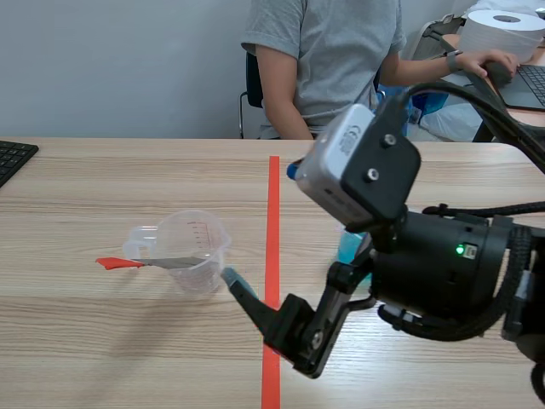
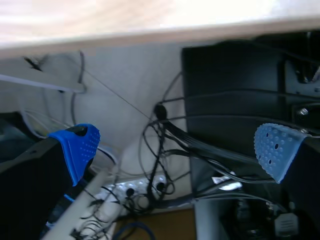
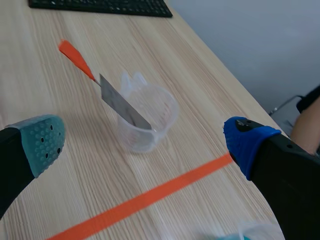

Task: Do the redox reaction experiment.
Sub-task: 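Lift the metal plate out of the left beaker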

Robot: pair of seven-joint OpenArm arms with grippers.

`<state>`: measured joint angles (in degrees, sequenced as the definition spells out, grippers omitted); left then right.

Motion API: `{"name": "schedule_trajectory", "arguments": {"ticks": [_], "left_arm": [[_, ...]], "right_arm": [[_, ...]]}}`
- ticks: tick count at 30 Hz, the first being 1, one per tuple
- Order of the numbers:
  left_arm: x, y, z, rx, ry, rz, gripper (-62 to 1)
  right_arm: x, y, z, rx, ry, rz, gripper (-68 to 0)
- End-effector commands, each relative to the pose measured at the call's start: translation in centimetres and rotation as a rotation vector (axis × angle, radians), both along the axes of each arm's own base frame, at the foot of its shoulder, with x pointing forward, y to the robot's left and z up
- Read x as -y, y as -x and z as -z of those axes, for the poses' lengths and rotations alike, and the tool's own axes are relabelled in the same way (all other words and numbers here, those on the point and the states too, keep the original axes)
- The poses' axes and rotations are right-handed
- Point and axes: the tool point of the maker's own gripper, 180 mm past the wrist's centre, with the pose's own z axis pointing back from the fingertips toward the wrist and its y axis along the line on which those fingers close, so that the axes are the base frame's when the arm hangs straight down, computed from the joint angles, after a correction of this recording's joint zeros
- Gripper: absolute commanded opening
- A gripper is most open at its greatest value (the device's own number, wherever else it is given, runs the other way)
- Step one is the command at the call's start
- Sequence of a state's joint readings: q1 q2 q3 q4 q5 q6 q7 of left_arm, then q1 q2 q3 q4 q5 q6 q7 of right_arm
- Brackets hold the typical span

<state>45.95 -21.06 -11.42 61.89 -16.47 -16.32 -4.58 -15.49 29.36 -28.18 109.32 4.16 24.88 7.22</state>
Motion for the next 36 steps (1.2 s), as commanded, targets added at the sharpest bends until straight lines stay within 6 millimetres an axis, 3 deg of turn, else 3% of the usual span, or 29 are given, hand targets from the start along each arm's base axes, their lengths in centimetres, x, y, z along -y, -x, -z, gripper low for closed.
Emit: {"name": "schedule_trajectory", "arguments": {"ticks": [1, 7, 25, 32, 36], "left_arm": [[0.3, 0.0, 0.1, 0.009, 0.01, -0.006, 1.4], [0.9, 0.7, 1.4, -0.023, 0.028, -0.008, 1.4], [0.9, 0.8, 1.4, -0.026, 0.027, -0.01, 1.4], [0.9, 0.8, 1.4, -0.026, 0.028, -0.01, 1.4], [0.9, 0.8, 1.4, -0.027, 0.031, -0.01, 1.4]], "right_arm": [[-0.4, -0.3, -0.7, 0.035, -0.008, -0.023, 0.4], [-3.2, 0.1, 0.2, 0.078, -0.026, -0.114, 0.4], [-11.9, 0.2, 3.7, 0.18, -0.033, -0.228, 0.4], [-12.7, -0.8, 4.0, 0.192, -0.037, -0.186, 0.2], [-12.6, -1.1, 3.8, 0.204, -0.039, -0.166, -13.1]]}}
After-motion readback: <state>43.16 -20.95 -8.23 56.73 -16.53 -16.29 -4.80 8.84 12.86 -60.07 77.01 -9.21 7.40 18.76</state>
